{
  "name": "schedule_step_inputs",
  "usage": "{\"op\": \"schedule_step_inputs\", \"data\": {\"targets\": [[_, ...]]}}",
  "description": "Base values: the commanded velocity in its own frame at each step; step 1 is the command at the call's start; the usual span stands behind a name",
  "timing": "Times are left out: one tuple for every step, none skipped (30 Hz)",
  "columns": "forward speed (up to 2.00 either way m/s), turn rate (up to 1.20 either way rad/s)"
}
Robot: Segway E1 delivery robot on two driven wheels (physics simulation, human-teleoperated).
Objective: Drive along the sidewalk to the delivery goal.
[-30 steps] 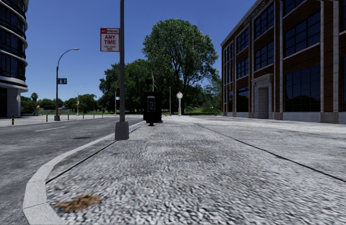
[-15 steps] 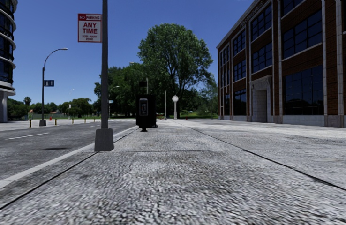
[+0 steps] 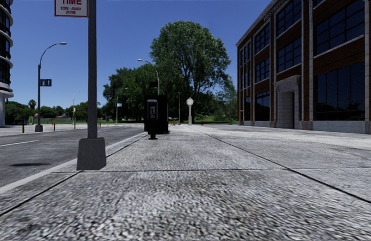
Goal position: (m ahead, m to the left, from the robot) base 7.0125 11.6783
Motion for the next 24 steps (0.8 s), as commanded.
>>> {"op": "schedule_step_inputs", "data": {"targets": [[2.00,0.00],[2.00,0.00],[2.00,0.00],[2.00,0.00],[2.00,0.00],[2.00,0.00],[2.00,0.00],[2.00,0.00],[2.00,0.00],[2.00,0.00],[2.00,0.00],[2.00,0.00],[2.00,0.00],[2.00,0.00],[2.00,0.00],[2.00,0.00],[2.00,0.00],[2.00,0.00],[2.00,0.00],[2.00,0.00],[2.00,0.00],[2.00,0.00],[2.00,0.00],[2.00,0.00]]}}
